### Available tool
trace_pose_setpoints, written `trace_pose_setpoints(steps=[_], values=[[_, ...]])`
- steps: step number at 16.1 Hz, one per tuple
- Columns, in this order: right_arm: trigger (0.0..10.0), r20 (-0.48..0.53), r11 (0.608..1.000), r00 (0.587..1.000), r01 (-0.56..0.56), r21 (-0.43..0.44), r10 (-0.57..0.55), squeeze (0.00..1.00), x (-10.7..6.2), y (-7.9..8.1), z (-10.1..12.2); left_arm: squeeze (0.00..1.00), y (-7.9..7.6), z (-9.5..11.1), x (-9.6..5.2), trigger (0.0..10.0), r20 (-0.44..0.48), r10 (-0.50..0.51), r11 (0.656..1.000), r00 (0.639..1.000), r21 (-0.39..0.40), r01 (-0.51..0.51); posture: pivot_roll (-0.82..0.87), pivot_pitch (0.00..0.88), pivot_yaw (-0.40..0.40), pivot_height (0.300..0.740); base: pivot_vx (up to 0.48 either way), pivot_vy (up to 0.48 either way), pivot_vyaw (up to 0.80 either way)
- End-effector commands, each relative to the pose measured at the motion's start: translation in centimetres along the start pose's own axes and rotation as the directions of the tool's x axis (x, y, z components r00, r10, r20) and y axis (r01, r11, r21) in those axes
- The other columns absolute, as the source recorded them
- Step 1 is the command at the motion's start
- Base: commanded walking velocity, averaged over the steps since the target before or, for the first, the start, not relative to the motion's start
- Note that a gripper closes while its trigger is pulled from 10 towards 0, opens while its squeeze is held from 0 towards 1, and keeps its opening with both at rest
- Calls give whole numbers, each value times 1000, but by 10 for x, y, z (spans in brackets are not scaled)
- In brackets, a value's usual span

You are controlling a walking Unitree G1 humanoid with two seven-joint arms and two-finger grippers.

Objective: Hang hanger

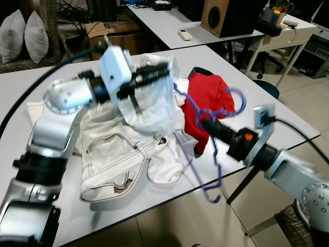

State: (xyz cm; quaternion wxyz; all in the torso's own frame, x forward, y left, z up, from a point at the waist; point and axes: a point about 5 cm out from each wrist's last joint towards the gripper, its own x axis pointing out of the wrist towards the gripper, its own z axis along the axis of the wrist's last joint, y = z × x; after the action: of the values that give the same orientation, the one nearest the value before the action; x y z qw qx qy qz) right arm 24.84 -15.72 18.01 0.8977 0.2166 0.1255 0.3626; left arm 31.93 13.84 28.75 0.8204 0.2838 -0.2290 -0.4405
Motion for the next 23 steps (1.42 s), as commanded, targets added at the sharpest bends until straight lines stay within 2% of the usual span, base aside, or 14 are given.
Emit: trace_pose_setpoints(steps=[1,5,8,10,12,14,16,20,23], values=[[10000,-19,1000,1000,23,-21,-24,0,-3,0,0,0,6,4,2,0,7,29,999,1000,35,-30,-189,0,-32,740,0,0,0],[10000,-49,998,998,44,-45,-47,0,-7,-1,-5,0,17,8,1,0,34,108,993,994,45,-109,-189,0,-21,740,0,0,0],[10000,-35,999,999,17,-36,-18,0,-12,5,-3,0,31,9,-5,0,29,195,976,980,90,-196,-194,0,-16,740,0,0,0],[10000,-30,998,999,-23,-51,22,0,-16,10,-3,0,37,11,-7,0,41,211,972,977,98,-214,-195,0,-13,740,0,0,0],[10000,21,982,989,-145,-120,149,0,-22,25,10,0,25,8,-5,0,30,89,994,996,60,-91,-196,0,-11,740,0,0,0],[10000,23,971,983,-178,-163,184,0,-26,30,17,0,8,-2,-3,0,-21,-4,999,1000,43,5,-198,0,-10,740,0,0,0],[10000,-11,965,985,-169,-202,170,0,-30,27,19,0,4,-11,-1,0,-60,2,998,998,63,2,-200,0,-12,740,0,0,0],[10000,-20,966,990,-140,-217,139,0,-50,21,23,0,20,-20,-10,0,-126,124,988,984,108,-111,-200,0,-21,740,0,0,0],[10000,-63,979,996,-75,-188,65,0,-71,14,11,0,27,-19,-12,0,-104,170,981,980,111,-158,-208,0,-14,740,0,0,0]])
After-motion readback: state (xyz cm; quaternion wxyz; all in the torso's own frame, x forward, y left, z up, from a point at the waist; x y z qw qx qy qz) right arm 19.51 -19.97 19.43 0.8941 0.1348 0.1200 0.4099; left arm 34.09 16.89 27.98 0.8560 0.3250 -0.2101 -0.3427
